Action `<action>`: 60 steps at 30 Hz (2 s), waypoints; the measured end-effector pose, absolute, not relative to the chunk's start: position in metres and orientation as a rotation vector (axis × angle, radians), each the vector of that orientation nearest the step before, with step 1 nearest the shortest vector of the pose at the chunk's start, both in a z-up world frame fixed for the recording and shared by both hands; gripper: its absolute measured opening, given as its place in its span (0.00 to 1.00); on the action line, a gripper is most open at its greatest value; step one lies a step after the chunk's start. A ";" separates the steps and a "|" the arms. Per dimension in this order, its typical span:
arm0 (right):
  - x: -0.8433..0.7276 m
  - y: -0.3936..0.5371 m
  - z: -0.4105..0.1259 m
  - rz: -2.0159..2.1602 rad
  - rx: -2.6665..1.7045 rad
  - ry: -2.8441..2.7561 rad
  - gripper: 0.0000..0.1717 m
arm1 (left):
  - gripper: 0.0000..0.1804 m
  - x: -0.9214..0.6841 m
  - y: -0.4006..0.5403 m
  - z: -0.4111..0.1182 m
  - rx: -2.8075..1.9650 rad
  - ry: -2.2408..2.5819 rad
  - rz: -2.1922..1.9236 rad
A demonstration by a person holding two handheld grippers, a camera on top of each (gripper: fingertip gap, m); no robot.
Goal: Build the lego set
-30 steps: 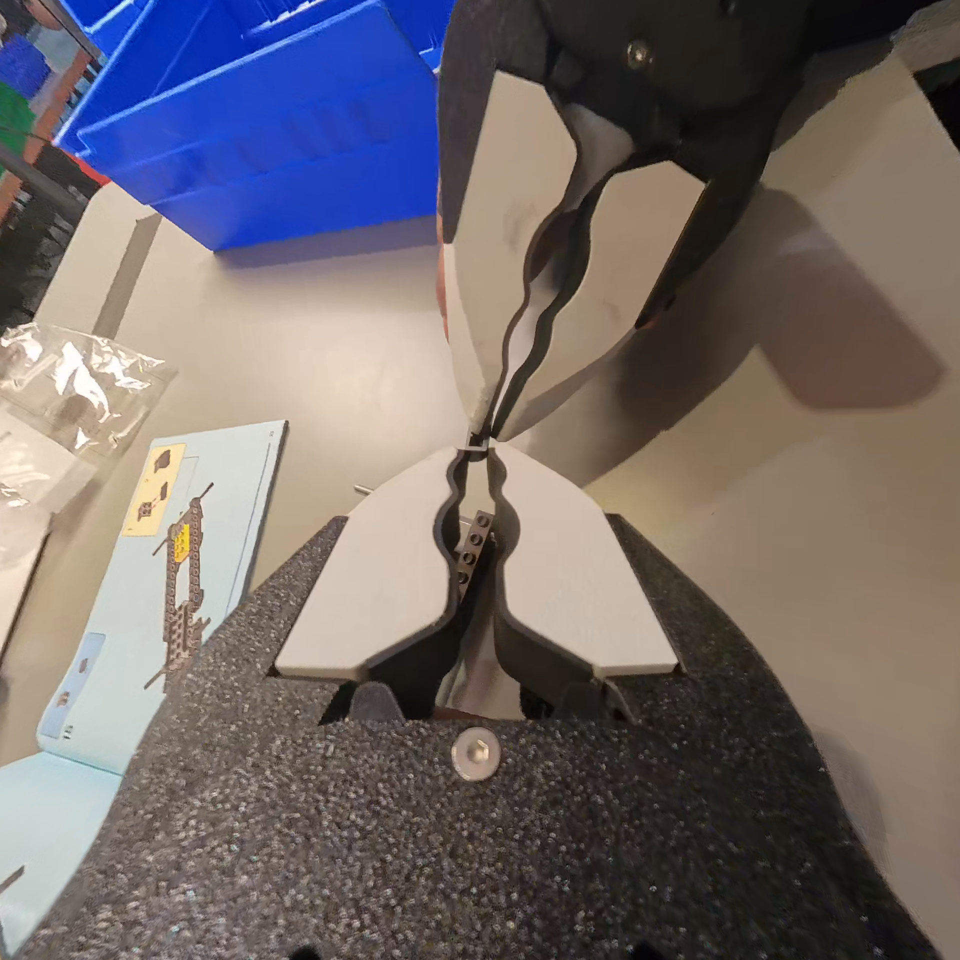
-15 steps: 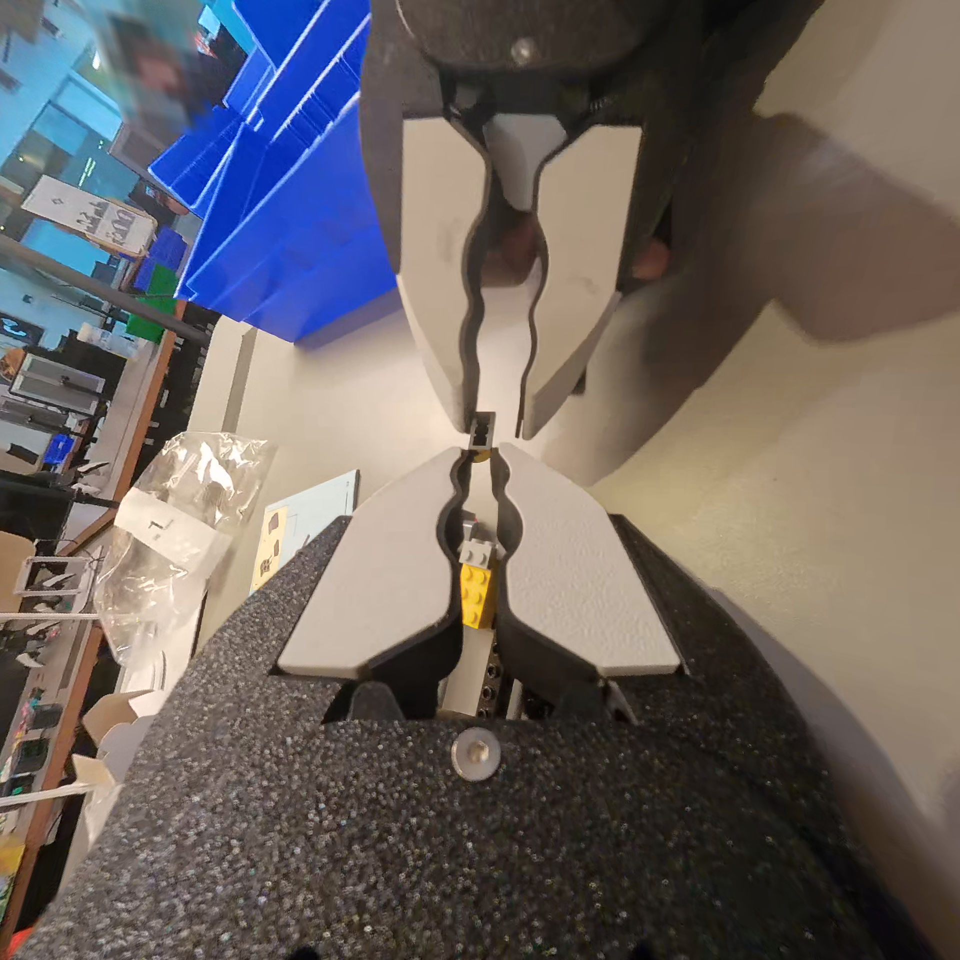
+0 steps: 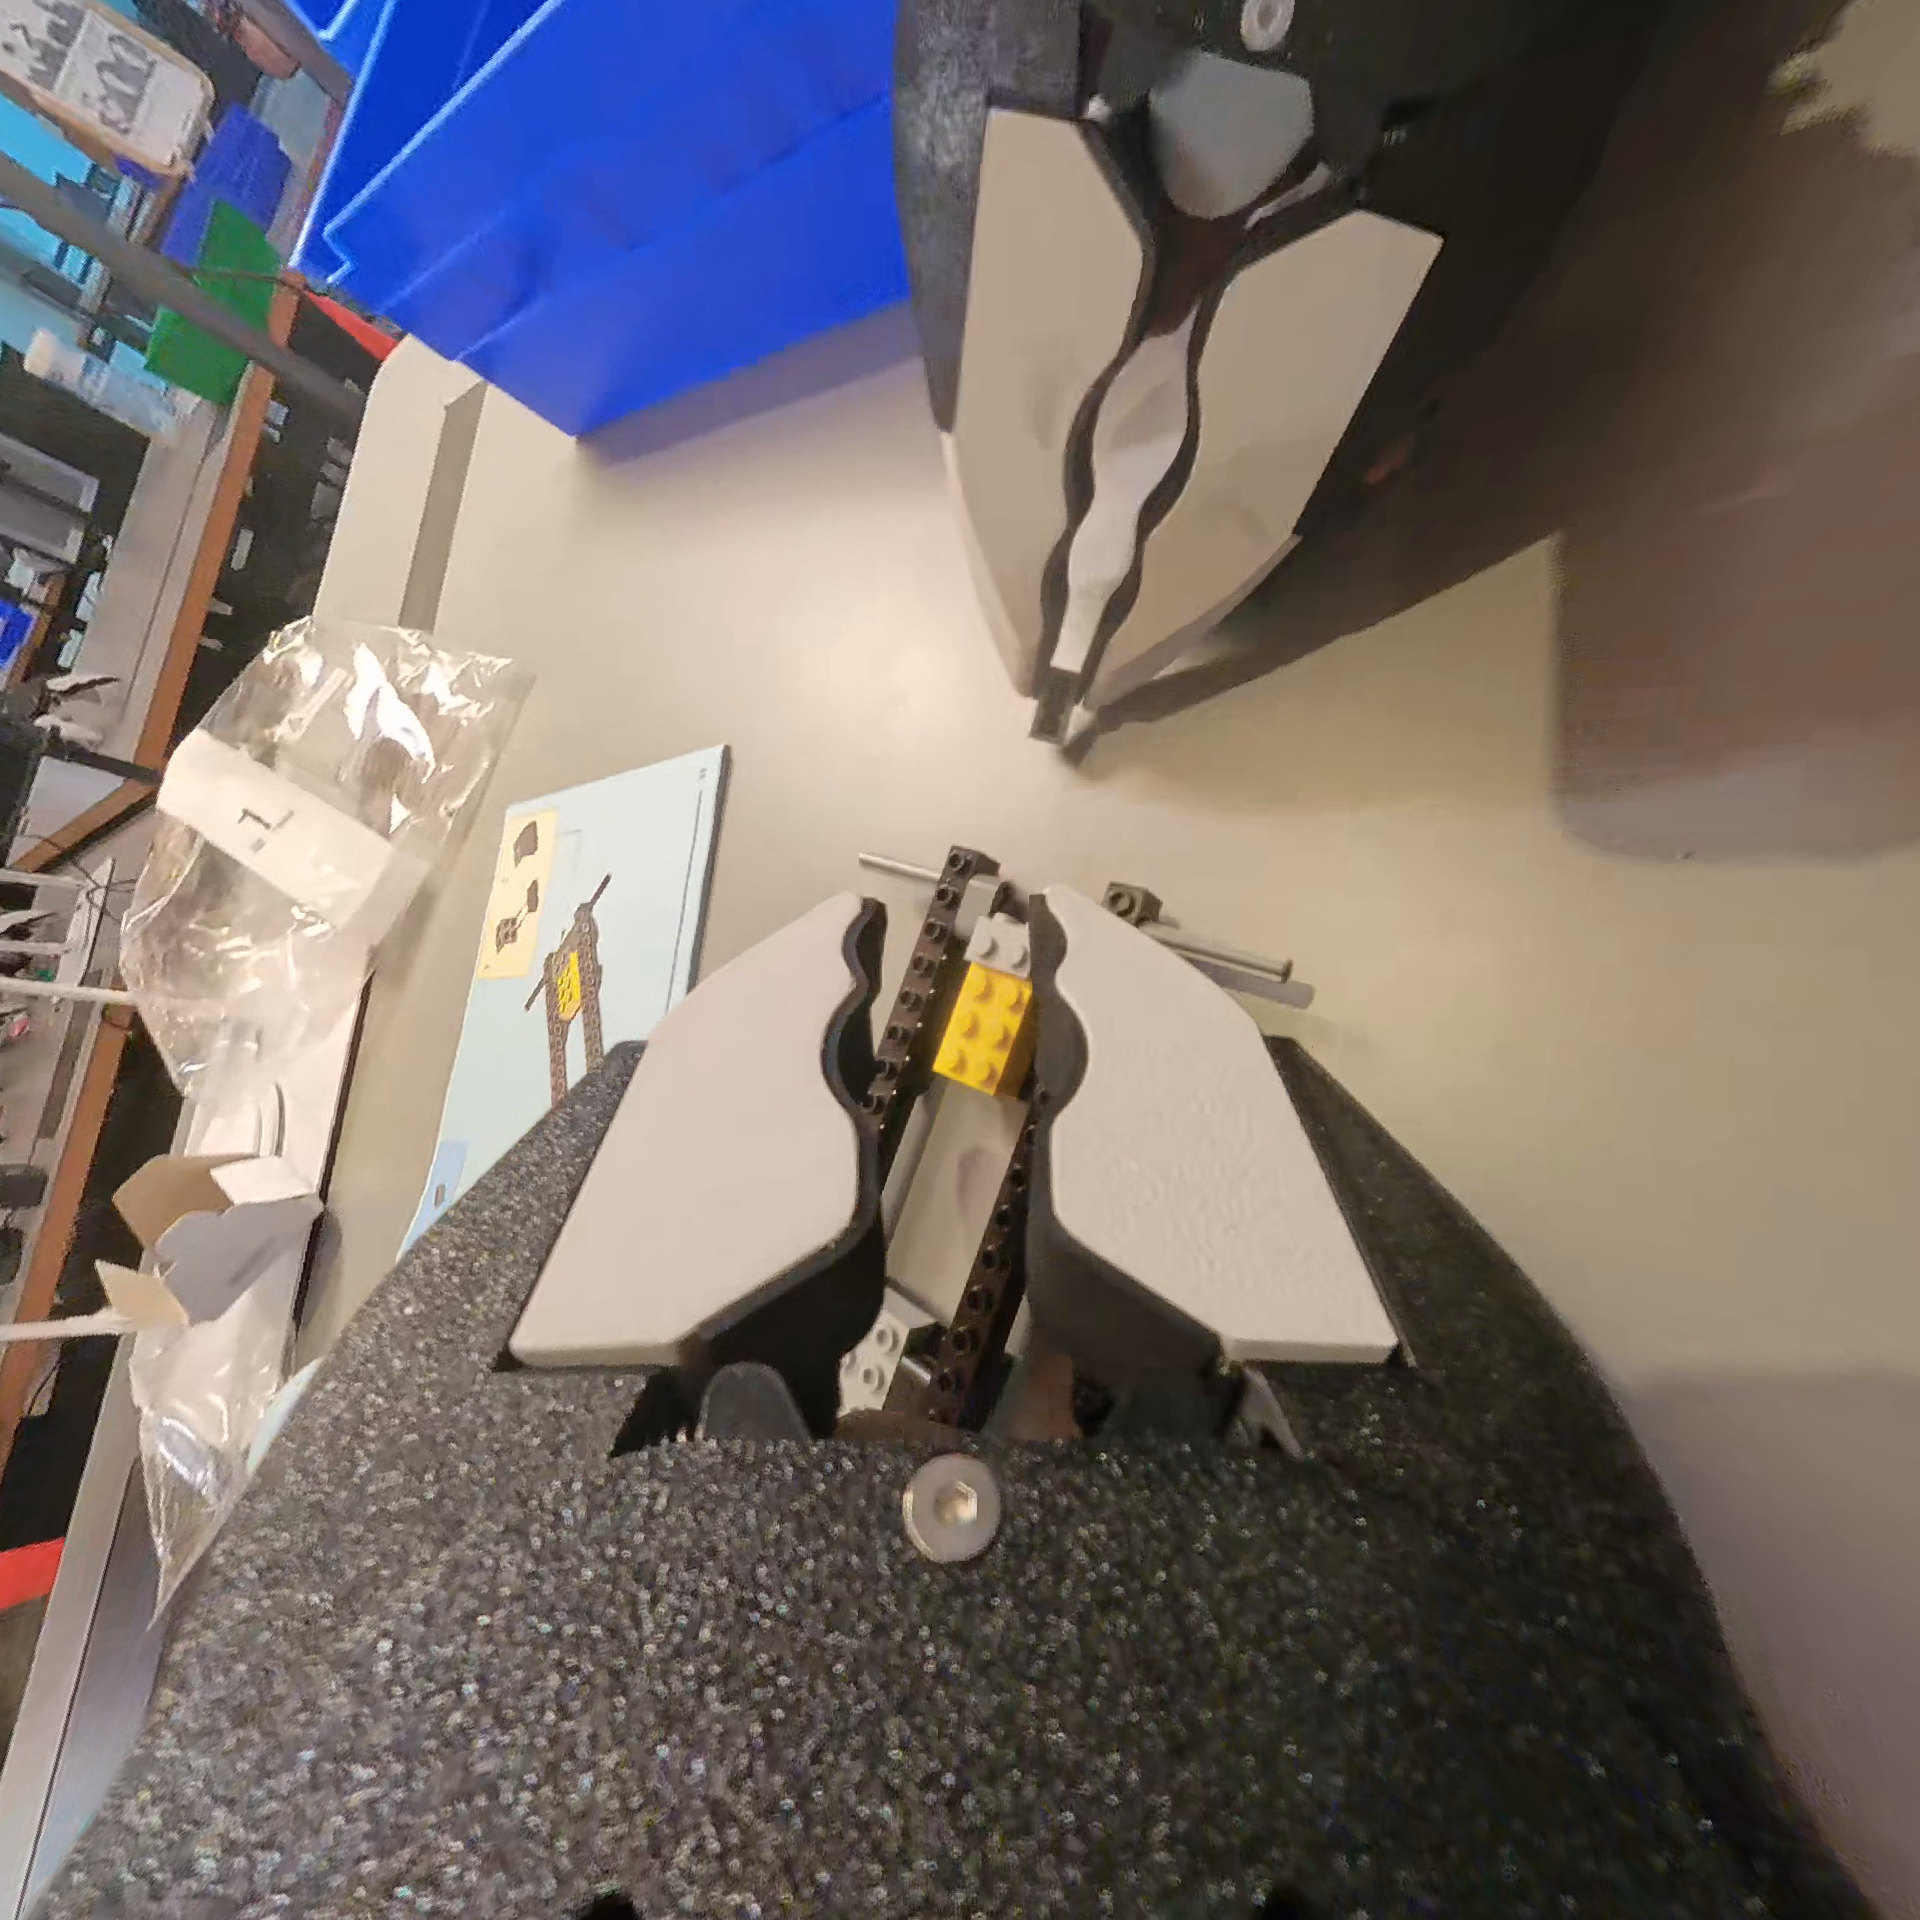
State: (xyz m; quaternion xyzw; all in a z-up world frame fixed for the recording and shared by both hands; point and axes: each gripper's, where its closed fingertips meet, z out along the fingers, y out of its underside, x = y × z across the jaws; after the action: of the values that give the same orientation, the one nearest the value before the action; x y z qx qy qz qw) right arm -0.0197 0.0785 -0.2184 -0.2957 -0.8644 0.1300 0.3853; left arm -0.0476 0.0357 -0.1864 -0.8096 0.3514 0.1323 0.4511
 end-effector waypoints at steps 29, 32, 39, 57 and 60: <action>-0.005 0.091 -0.214 0.599 -1.062 -2.230 0.11 | 0.35 -0.065 0.029 -0.218 -2.323 1.234 -0.131; -0.004 0.092 -0.217 0.614 -1.089 -2.250 0.11 | 0.34 -0.066 0.030 -0.223 -2.335 1.261 -0.157; -0.006 0.086 -0.221 0.704 -1.194 -2.303 0.11 | 0.30 -0.060 0.025 -0.225 -2.345 1.199 -0.221; -0.007 0.072 -0.224 0.763 -1.260 -2.290 0.13 | 0.29 -0.056 0.011 -0.213 -2.295 0.950 -0.121; -0.010 0.069 -0.225 0.786 -1.267 -2.299 0.13 | 0.29 -0.054 0.014 -0.215 -2.288 0.963 -0.132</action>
State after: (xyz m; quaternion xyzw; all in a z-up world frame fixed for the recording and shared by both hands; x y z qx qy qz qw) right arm -0.0096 0.0686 -0.2246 -0.4532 -0.8221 0.2811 0.1993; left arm -0.0536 0.0135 -0.2154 -0.8712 0.3669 -0.0504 0.3221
